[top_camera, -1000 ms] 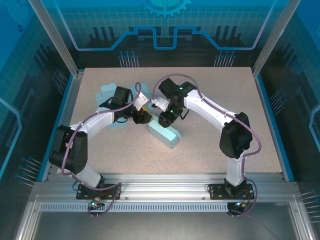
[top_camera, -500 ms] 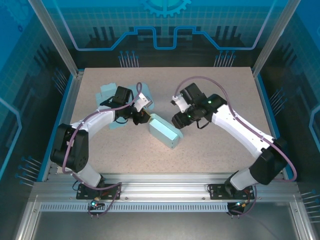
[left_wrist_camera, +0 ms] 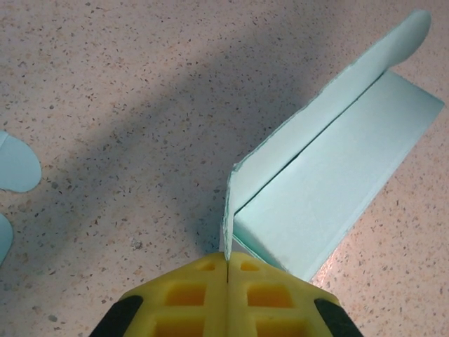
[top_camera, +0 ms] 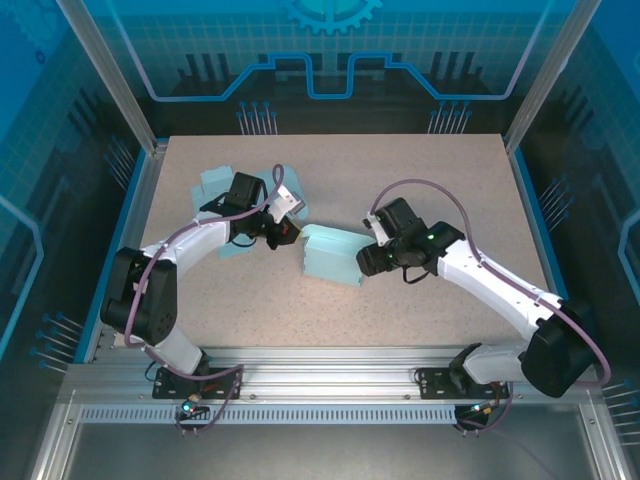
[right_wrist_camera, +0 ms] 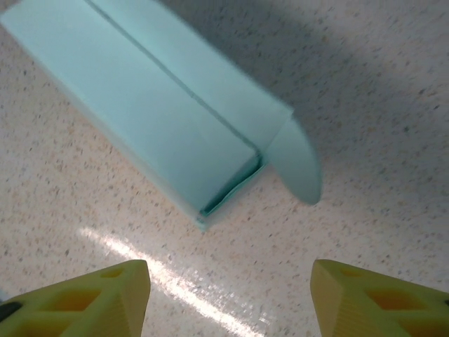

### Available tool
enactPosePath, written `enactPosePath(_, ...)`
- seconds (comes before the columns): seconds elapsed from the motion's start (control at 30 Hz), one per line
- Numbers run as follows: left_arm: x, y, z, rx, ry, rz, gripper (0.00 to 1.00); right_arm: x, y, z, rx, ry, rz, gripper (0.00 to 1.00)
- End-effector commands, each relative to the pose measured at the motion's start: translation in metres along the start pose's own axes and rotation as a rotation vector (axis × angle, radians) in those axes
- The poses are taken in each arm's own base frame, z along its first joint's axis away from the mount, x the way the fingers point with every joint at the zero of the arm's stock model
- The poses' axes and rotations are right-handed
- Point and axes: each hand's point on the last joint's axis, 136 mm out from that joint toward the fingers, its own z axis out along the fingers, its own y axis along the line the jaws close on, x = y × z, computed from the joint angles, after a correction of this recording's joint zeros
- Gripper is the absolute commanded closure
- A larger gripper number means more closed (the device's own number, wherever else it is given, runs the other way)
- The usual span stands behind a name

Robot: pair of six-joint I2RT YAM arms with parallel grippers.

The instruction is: Fold the paper box

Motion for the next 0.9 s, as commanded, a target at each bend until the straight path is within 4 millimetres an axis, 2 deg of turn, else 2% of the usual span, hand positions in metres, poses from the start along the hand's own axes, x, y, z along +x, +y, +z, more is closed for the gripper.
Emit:
enactPosePath(0.0, -0.01, -0.01, -0.006, 0.019, -0.049, 0.029, 1.0, -0.018, -0.011, -0.009, 0.041, -0.092, 0.027, 0.35)
enactPosePath(0.17, -0.012, -0.01, -0.007, 0.013, -0.064, 0.051, 1.0, -0.027, -0.028, -0.014, 0.086, -0.14, 0.013, 0.31)
enactPosePath(0.23, -0.013, -0.011, -0.007, 0.012, -0.072, 0.058, 1.0, -0.03, -0.034, -0.014, 0.054, -0.153, 0.034, 0.31)
enactPosePath(0.33, -0.014, -0.013, -0.007, 0.015, -0.081, 0.063, 1.0, -0.032, -0.033, -0.011, -0.048, -0.164, 0.046, 0.33)
enactPosePath(0.5, -0.012, -0.011, -0.005, 0.008, -0.067, 0.057, 1.0, -0.03, -0.027, -0.004, -0.115, -0.147, 0.021, 0.39)
enactPosePath(0.67, -0.014, -0.01, -0.004, 0.006, -0.075, 0.059, 1.0, -0.025, -0.03, 0.009, -0.102, -0.104, 0.019, 0.45)
enactPosePath(0.87, -0.014, -0.011, -0.003, 0.008, -0.072, 0.059, 1.0, -0.028, -0.042, 0.022, -0.032, -0.062, 0.011, 0.45)
